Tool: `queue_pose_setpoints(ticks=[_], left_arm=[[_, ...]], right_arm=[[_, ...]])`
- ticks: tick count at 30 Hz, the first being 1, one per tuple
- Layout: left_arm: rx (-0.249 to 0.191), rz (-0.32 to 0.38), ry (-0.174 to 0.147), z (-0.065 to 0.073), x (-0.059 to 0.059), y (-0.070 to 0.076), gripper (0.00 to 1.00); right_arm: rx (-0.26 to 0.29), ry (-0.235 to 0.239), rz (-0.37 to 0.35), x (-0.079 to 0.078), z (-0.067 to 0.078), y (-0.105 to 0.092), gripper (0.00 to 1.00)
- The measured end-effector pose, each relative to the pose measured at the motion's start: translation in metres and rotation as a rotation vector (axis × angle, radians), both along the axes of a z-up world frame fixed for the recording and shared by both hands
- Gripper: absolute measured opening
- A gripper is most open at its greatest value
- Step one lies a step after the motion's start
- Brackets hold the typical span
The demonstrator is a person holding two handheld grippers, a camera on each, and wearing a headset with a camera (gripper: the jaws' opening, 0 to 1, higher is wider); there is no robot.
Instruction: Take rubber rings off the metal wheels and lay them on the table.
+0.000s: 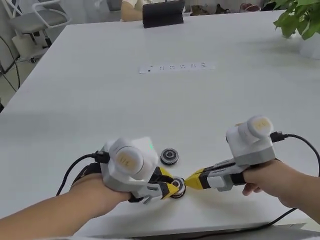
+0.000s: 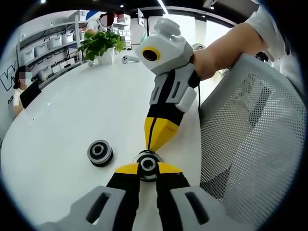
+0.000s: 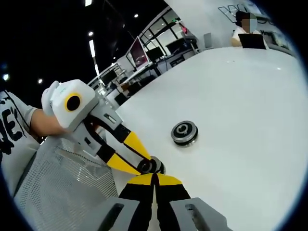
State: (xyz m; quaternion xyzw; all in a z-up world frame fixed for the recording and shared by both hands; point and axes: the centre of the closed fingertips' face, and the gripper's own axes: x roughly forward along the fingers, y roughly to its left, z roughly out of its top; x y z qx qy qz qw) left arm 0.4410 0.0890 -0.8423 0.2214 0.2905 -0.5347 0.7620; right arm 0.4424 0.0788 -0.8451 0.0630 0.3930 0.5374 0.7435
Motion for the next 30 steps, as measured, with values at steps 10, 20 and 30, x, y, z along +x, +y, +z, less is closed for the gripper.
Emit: queue_pose_setpoints(ticks=[10, 20, 30], left_arm=[[0.005, 0.009, 0.002, 0.0001, 0.0001, 0.0002, 0.07], [0.004, 0.009, 0.004, 0.0001, 0.0003, 0.0, 0.07], [0.001, 0.01, 0.008, 0.0001, 0.0002, 0.0002, 0.07]], right_arm=[[0.007, -0.003, 0.009, -0.0017, 0.0024, 0.0028, 0.0], [0.007, -0.025, 0.027, -0.0032, 0.0039, 0.0045, 0.0], [0.014, -0.027, 0.042, -0.0051, 0.0043, 0.0075, 0.0]])
